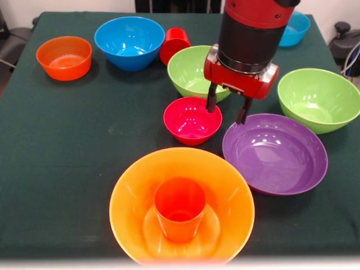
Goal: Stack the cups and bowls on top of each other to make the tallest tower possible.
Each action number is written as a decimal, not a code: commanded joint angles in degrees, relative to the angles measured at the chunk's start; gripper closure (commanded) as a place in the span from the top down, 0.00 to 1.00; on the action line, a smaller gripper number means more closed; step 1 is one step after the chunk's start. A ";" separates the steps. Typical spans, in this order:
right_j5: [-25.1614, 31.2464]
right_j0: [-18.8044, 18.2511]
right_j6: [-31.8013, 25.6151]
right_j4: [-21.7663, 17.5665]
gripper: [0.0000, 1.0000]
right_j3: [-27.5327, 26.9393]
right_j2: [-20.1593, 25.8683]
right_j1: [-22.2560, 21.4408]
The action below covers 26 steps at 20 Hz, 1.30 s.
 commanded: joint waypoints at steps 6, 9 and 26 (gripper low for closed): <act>-6.90 -1.92 6.47 -1.68 1.00 8.59 7.04 -0.83; -7.07 -2.05 6.30 -1.77 1.00 8.35 7.16 -0.55; -5.01 -1.90 6.14 -2.65 1.00 4.57 5.65 0.76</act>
